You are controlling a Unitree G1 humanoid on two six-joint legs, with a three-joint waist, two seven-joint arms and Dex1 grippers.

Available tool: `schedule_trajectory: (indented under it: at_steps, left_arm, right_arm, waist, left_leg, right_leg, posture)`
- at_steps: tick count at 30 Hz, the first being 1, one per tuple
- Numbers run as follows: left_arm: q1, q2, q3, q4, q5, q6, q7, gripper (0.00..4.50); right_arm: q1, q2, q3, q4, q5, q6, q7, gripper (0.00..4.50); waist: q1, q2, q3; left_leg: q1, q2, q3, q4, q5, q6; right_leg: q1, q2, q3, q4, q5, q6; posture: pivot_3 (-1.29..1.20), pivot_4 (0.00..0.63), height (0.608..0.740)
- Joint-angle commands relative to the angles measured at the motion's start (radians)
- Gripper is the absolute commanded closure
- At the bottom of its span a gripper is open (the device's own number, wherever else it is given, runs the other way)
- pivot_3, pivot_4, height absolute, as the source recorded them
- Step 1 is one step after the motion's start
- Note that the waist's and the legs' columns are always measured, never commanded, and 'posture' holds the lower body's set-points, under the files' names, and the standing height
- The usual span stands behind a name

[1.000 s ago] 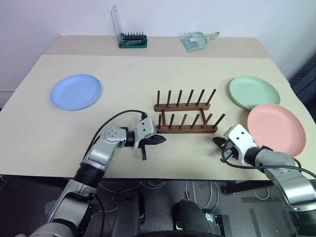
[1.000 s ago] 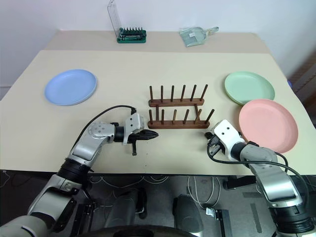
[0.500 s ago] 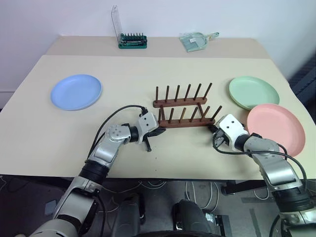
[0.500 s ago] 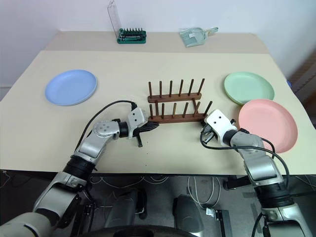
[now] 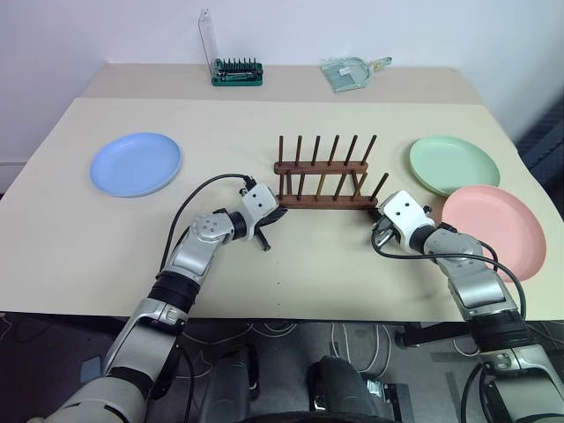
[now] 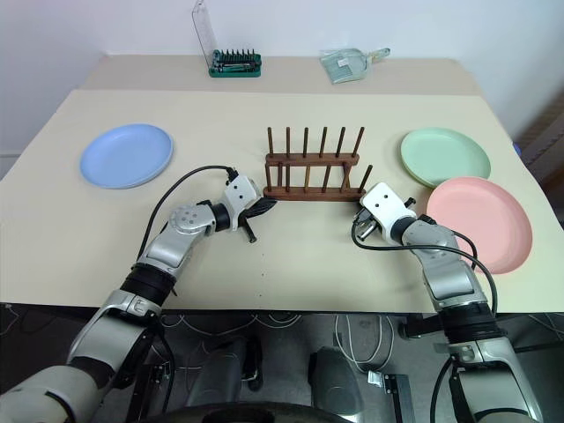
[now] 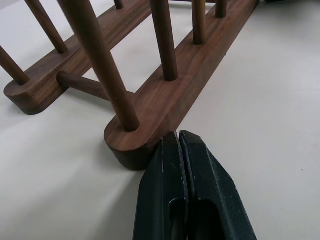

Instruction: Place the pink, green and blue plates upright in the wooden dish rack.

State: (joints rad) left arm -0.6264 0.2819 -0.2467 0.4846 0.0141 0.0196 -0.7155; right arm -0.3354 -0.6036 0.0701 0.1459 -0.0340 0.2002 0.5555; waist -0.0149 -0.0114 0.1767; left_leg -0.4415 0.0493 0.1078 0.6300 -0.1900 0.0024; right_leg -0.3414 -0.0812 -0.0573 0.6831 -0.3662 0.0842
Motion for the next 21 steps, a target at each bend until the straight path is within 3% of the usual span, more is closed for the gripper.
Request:
schedule_trajectory:
  at_steps: [1,6,7,9,12,16,21]
  left_arm:
    - [0.004,0.009,0.012,0.007,0.012,-0.002,0.007,4.5]
    - [0.034,0.025,0.012,-0.056,-0.021,-0.001,-0.053,4.5]
    - [0.05,0.032,0.015,-0.092,-0.043,-0.001,-0.084,4.5]
    - [0.083,0.044,0.025,-0.169,-0.101,0.01,-0.15,4.5]
    - [0.129,0.058,0.036,-0.285,-0.202,0.056,-0.256,4.5]
    - [0.156,0.075,0.022,-0.358,-0.276,0.099,-0.369,4.5]
    - [0.139,0.068,0.008,-0.371,-0.289,0.124,-0.422,4.5]
  right_arm:
    - [-0.015,-0.001,-0.022,-0.017,-0.004,-0.024,-0.008,4.45]
    - [0.068,-0.061,-0.081,-0.186,0.041,0.026,0.047,4.45]
    - [0.096,-0.077,-0.114,-0.249,0.07,0.065,0.062,4.24]
    - [0.153,-0.105,-0.198,-0.371,0.135,0.15,0.085,3.58]
    - [0.261,-0.151,-0.349,-0.545,0.215,0.29,0.107,2.17]
    - [0.376,-0.182,-0.463,-0.608,0.211,0.384,0.083,0.08]
    - [0.476,-0.157,-0.508,-0.61,0.204,0.468,0.044,0.08]
  waist:
    - [0.0,0.0,0.0]
    - [0.002,0.0,0.0]
    - [0.002,0.0,0.0]
    - [0.002,0.0,0.0]
    - [0.007,0.001,0.0]
    - [0.004,0.0,0.0]
    - [-0.001,0.001,0.0]
  left_leg:
    - [0.0,0.0,0.0,0.0,0.0,0.0]
    - [-0.001,0.0,0.0,-0.001,0.0,0.0]
    - [-0.001,0.0,0.0,-0.001,0.0,0.0]
    - [-0.001,0.0,0.0,-0.001,0.0,0.0]
    - [-0.002,0.0,0.0,-0.001,0.0,0.0]
    - [-0.001,0.0,-0.001,-0.001,-0.001,0.001]
    - [0.0,0.0,-0.001,-0.002,-0.003,0.004]
  right_leg:
    - [0.0,0.0,0.0,0.0,0.0,0.0]
    - [-0.001,0.0,0.0,0.0,0.0,0.0]
    - [-0.001,0.0,0.0,0.0,0.0,0.0]
    - [-0.001,-0.001,0.0,-0.001,0.0,0.0]
    - [-0.001,-0.002,0.0,-0.002,0.0,0.0]
    - [0.0,-0.002,0.0,-0.002,0.0,0.0]
    - [0.0,-0.001,0.0,-0.002,0.0,0.0]
  posture:
    - [0.0,0.15,0.732]
    - [0.0,0.15,0.732]
    - [0.0,0.15,0.732]
    - [0.0,0.15,0.732]
    - [0.0,0.15,0.732]
    - [0.0,0.15,0.732]
    - [0.0,0.15,0.732]
